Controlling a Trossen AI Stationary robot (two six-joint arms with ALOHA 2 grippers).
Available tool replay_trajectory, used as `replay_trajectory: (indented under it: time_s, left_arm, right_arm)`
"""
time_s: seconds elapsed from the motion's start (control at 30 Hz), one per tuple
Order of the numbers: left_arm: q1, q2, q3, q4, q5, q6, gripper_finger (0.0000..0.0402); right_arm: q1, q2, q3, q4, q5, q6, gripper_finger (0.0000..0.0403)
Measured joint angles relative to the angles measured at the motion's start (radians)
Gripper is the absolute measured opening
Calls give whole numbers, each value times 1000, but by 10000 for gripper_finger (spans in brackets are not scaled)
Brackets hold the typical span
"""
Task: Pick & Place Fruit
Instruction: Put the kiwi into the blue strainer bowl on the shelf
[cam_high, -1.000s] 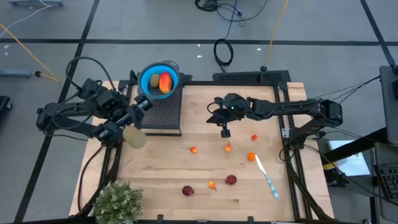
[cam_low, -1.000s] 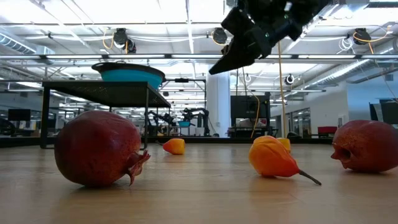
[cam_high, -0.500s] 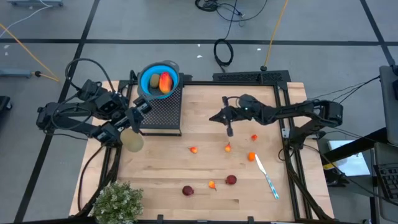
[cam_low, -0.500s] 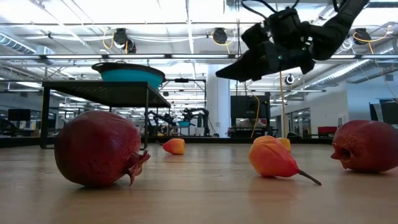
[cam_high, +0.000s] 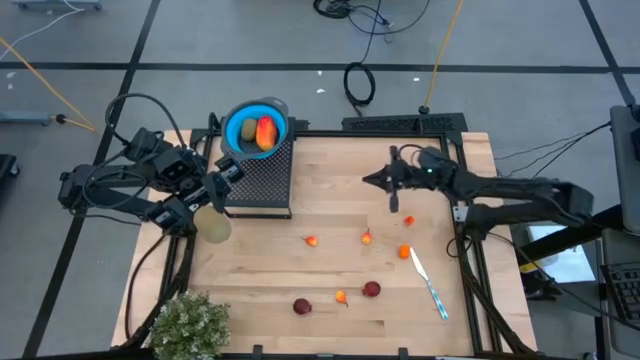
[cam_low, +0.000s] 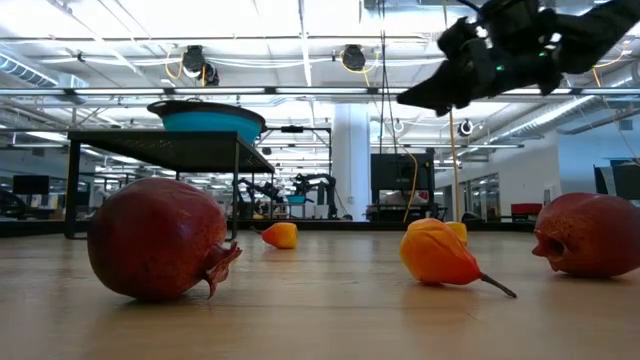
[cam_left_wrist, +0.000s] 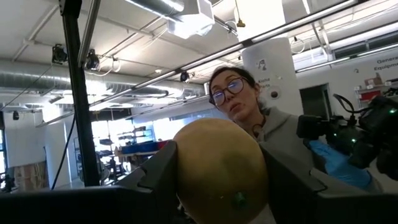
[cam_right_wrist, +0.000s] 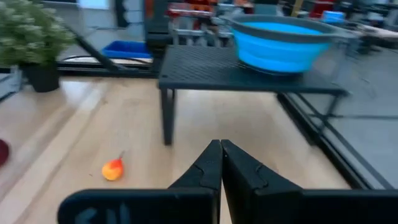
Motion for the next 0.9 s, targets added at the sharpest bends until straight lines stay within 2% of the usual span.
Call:
replay_trajectory:
  time_s: [0.27, 0.5, 0.6, 0.77, 0.9]
  left_arm:
    - [0, 0, 0, 0, 0, 12, 182]
    - [0, 0, 0, -1, -24, 31, 192]
    - [3, -1, 1, -77, -112, 53, 190]
    - [37, 2, 1, -336, -304, 82, 179]
    - [68, 0, 1, -474, -439, 51, 189]
  right_arm:
    - [-29, -255, -100, -109, 14, 40, 0]
    - [-35, -375, -165, -113, 63, 48, 0]
    - [-35, -385, -169, -112, 66, 48, 0]
    - [-35, -386, -169, -113, 66, 48, 0]
    - [-35, -386, -169, -113, 66, 48, 0]
